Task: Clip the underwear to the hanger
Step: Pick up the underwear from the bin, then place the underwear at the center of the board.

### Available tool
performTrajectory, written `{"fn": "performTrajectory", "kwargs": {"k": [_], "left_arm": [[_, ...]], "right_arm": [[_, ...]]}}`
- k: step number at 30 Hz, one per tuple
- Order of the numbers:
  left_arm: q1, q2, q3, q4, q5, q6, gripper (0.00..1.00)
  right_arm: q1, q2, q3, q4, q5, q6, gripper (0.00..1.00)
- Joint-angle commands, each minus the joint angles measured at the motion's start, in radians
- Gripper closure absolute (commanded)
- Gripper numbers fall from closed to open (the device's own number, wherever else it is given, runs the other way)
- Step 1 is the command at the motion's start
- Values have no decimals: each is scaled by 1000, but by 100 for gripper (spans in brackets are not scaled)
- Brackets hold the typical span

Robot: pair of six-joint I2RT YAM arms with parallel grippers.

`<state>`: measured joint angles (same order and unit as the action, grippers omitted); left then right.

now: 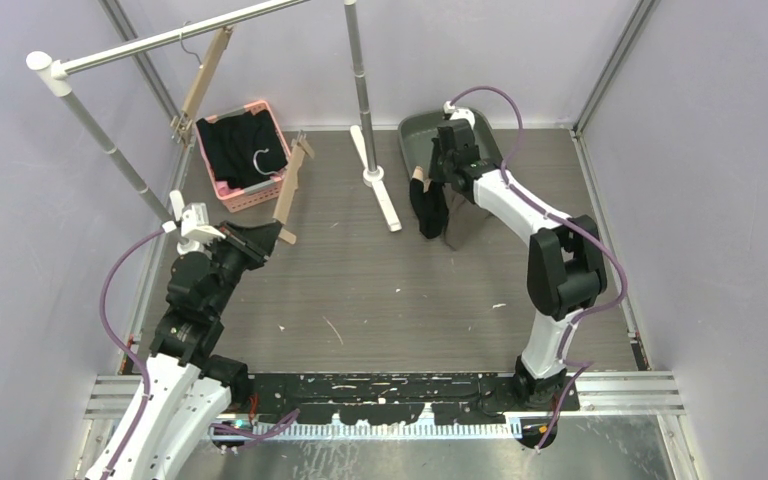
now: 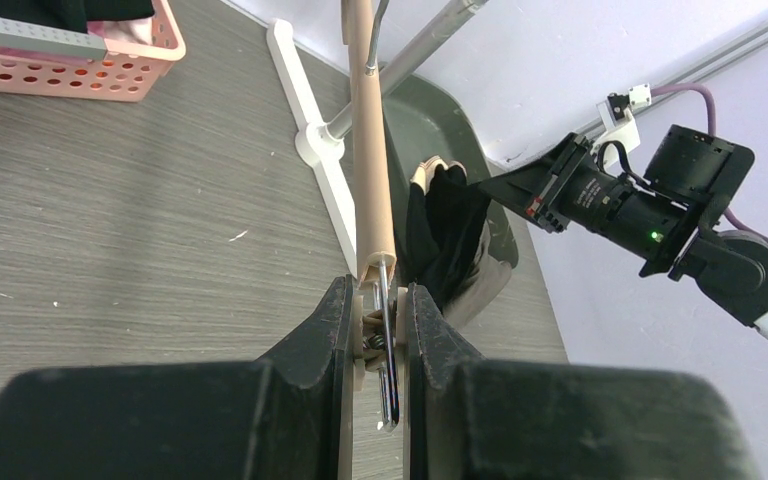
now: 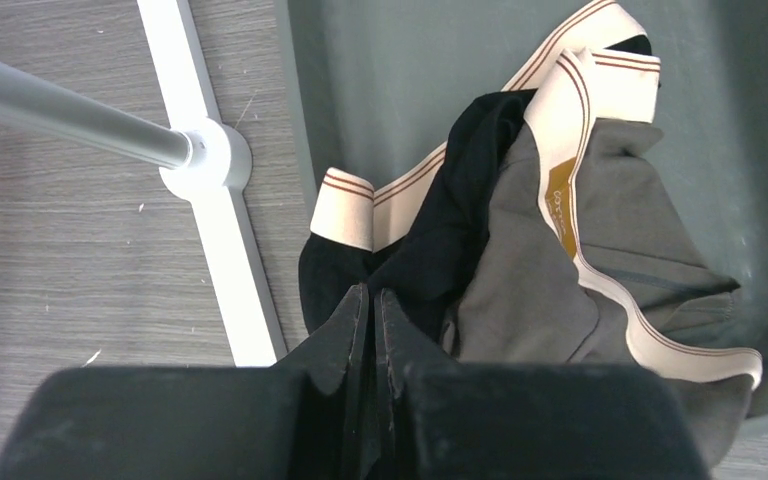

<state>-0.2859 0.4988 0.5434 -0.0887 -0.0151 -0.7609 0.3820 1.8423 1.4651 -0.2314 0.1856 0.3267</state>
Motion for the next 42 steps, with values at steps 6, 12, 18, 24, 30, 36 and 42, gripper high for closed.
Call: {"fn": "performTrajectory", "kwargs": {"k": [6,12,18,24,30,36,42], "left_arm": [[-2,-28,15,40,-17,18,100],[-2,-28,11,40,-17,14,100],[-1,-38,11,35,-14,8,100],[-1,-61,16,14,-19,8,100],[-1,-70,22,4,-18,8,100],[-1,-88,28,-11,-20,4,100],[-2,-107,38,-32,-20,5,100]], "right_arm": [[-2,-210,-49,46,23,-17,92],[-4,-333,-69,46,24,-25,91],[-3,-407,-59,44,24,-38,91],[-3,-500,-66,35,11,-31,90],[-2,-573,-68,23,-16,-26,89],[-2,-624,-77,23,-79,-20,88],[-2,-627,-87,50,-175,14,88]]}}
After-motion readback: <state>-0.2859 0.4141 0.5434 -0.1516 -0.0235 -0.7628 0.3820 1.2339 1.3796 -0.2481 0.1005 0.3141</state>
